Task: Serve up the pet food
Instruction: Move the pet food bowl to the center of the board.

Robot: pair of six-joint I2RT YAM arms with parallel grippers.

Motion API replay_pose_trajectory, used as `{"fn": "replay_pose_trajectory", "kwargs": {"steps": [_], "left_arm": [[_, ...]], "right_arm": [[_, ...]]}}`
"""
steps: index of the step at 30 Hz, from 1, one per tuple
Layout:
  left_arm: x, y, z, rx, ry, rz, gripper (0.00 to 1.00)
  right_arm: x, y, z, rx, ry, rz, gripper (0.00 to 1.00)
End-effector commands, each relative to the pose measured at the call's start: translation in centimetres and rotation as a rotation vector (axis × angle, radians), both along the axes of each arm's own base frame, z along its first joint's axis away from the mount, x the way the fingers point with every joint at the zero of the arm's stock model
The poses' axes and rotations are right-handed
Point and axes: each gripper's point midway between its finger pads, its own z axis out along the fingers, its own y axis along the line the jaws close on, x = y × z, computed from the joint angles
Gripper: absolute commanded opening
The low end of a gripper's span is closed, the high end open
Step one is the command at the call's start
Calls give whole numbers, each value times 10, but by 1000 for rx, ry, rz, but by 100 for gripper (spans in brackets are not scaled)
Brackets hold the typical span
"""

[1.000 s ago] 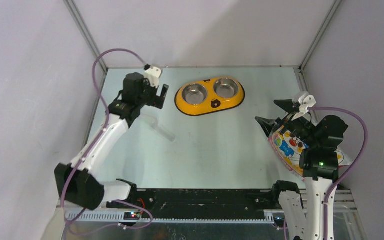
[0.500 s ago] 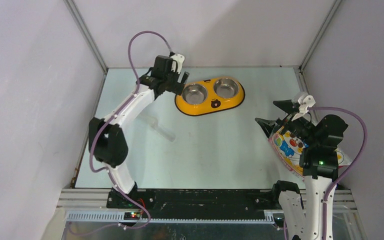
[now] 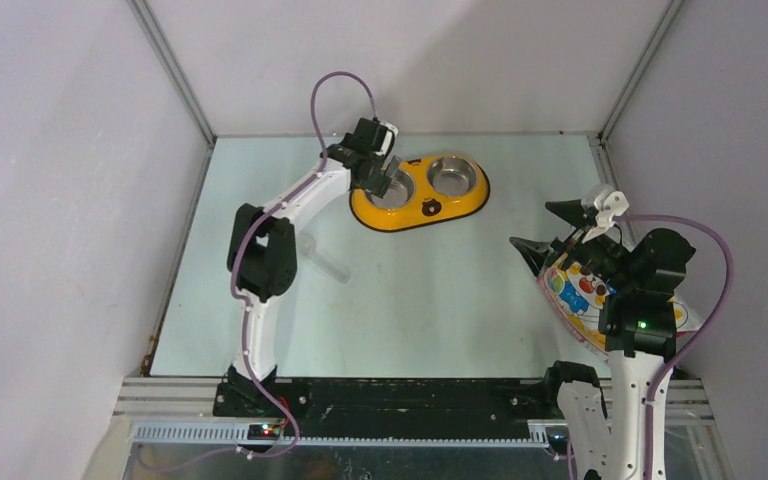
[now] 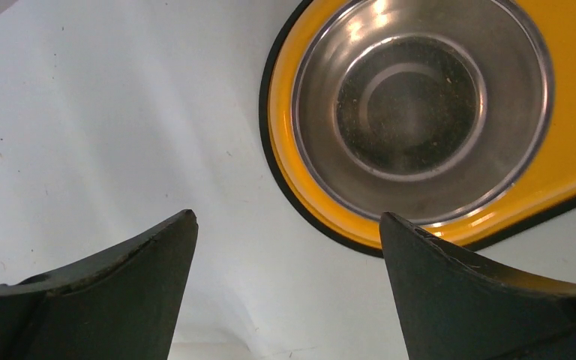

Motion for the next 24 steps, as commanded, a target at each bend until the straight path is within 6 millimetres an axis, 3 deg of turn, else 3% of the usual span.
{"fn": "replay_pose_trajectory", "kwargs": {"steps": [1, 2, 10, 21, 24], "left_arm": [[18, 2, 1, 57, -35, 57, 98], [19, 2, -9, 75, -18, 57, 98], [36, 10, -36, 193, -1, 62, 97], [60, 28, -42, 318, -40, 109, 89], [69, 37, -34, 305, -49, 143, 86]], "right_arm": [[1, 0, 1, -19, -23, 12, 100], [1, 0, 1, -19, -22, 12, 100], [1, 0, 1, -18, -22, 14, 100], [1, 0, 0, -23, -21, 14, 100], [2, -1, 0, -23, -22, 12, 100]]}}
